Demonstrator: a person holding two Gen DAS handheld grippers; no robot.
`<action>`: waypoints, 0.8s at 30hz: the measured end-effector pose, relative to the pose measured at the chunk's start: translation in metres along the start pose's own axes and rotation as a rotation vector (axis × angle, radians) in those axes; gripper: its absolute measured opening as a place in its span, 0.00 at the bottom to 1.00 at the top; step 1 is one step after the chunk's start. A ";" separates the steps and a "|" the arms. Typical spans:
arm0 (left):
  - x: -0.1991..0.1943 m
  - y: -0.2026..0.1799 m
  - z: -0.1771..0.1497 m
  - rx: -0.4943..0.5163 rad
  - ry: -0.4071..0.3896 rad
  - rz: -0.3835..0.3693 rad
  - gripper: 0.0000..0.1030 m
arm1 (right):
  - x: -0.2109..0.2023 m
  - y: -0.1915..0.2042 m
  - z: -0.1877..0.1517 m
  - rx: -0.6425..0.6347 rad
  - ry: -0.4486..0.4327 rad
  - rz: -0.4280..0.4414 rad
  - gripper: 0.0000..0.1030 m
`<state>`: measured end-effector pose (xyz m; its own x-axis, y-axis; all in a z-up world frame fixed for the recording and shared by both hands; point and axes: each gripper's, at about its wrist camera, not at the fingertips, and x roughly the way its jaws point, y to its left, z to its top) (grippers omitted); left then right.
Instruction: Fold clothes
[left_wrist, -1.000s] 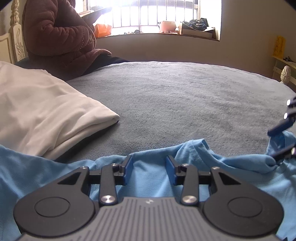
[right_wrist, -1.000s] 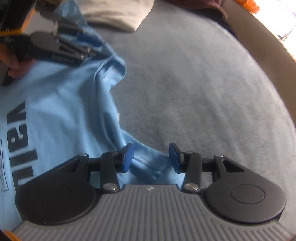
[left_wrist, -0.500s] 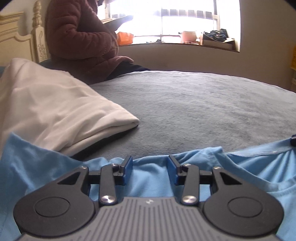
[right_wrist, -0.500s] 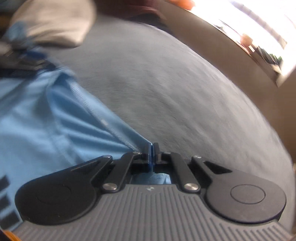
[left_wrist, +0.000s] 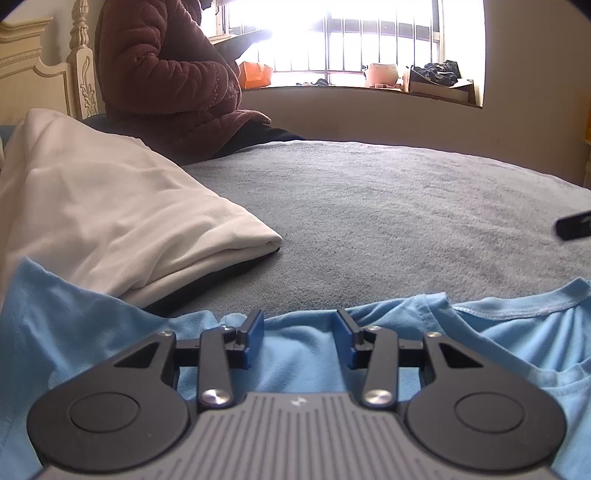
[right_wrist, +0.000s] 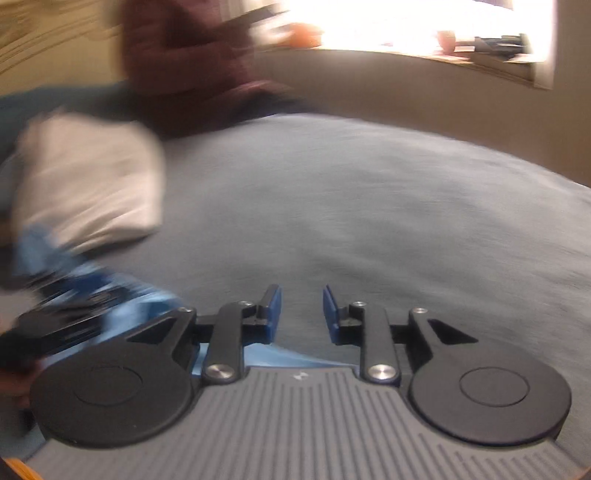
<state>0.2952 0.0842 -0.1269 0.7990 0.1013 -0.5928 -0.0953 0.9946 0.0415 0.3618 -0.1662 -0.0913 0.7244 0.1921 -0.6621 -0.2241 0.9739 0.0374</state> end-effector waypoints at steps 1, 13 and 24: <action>0.000 0.001 0.000 -0.007 0.000 -0.006 0.42 | 0.004 0.006 0.001 -0.020 0.014 0.030 0.24; 0.001 0.015 -0.001 -0.080 -0.001 -0.072 0.44 | 0.046 0.071 0.013 -0.196 0.133 0.306 0.24; 0.001 0.011 -0.002 -0.060 -0.012 -0.062 0.45 | 0.065 0.056 0.027 -0.033 -0.004 0.135 0.25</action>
<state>0.2932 0.0952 -0.1287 0.8112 0.0397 -0.5833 -0.0803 0.9958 -0.0438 0.4140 -0.0957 -0.1117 0.6886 0.3218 -0.6499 -0.3413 0.9345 0.1012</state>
